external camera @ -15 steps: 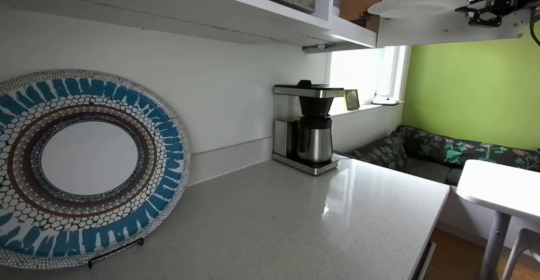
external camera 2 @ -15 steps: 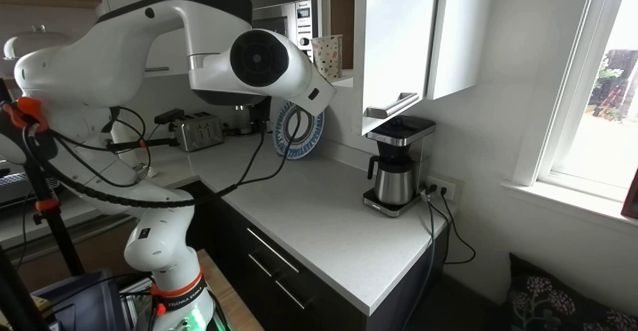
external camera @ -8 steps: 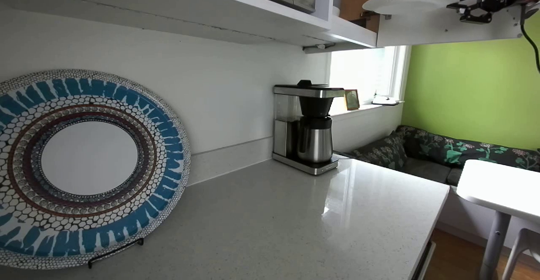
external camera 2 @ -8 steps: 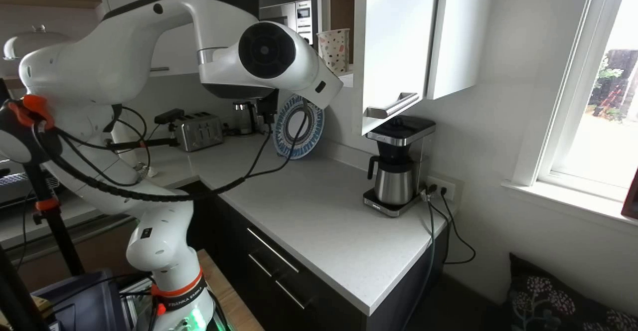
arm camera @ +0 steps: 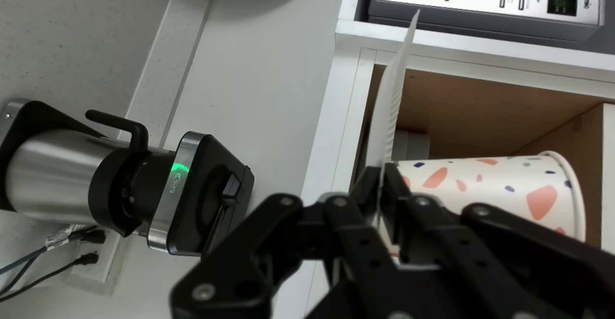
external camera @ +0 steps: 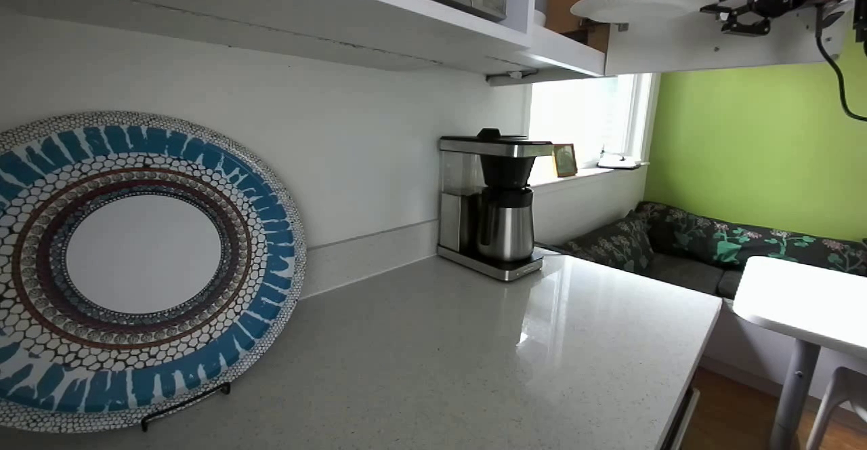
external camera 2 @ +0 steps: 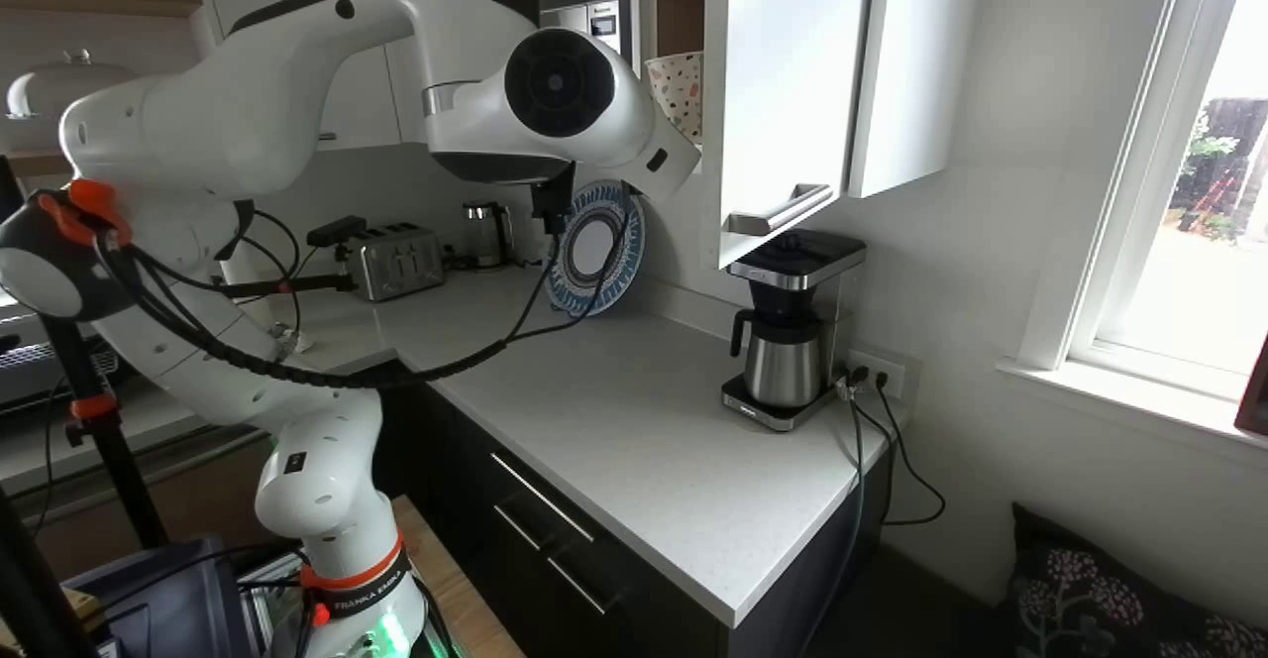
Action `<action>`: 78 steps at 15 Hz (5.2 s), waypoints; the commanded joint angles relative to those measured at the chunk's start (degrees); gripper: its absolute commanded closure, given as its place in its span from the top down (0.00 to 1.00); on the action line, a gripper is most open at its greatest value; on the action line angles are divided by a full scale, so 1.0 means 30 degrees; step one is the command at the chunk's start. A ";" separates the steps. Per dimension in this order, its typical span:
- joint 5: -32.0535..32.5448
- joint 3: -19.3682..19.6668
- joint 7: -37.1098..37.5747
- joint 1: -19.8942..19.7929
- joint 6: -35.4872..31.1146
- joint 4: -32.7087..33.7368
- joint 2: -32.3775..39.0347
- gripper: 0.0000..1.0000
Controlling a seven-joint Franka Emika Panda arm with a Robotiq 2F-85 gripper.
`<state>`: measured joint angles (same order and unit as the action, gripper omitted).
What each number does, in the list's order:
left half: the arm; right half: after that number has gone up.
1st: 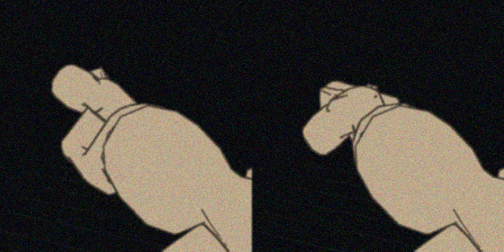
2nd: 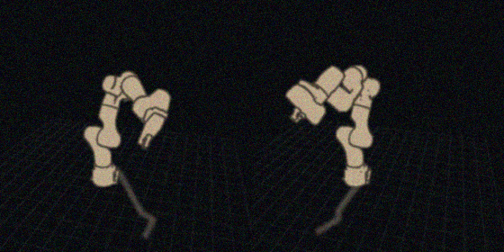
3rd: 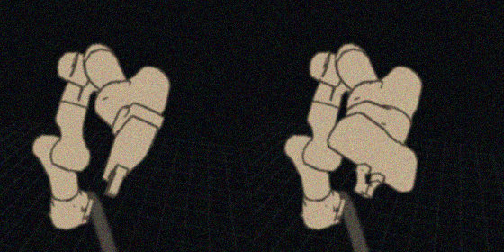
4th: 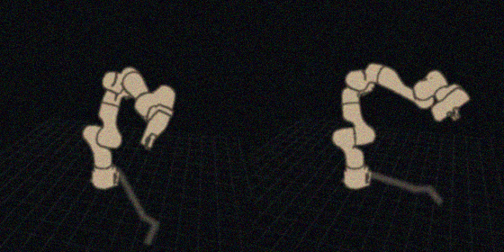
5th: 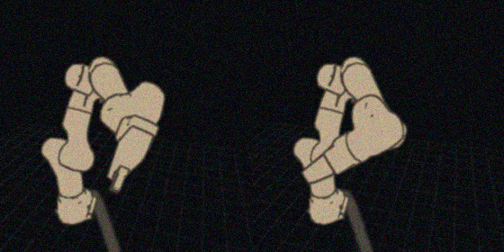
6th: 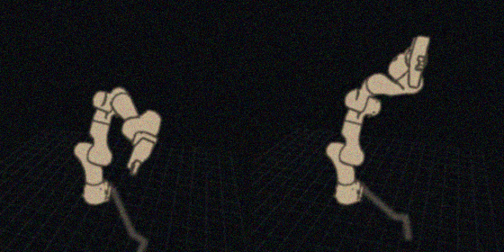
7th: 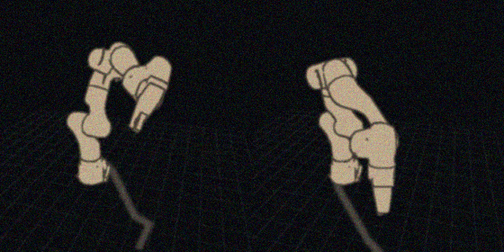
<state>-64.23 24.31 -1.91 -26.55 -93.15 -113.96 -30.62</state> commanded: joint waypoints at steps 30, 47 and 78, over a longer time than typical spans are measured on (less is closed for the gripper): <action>-0.1200 -0.1029 0.1382 0.1928 -0.3431 0.1899 0.2433 0.02; -0.1357 -0.1288 0.1340 0.2724 -0.4152 0.2819 0.3627 0.02; -0.1604 -0.1751 0.1385 0.3192 -0.4873 0.4183 0.5332 0.02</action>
<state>-68.12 19.11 1.12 -17.53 -106.59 -102.80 -15.77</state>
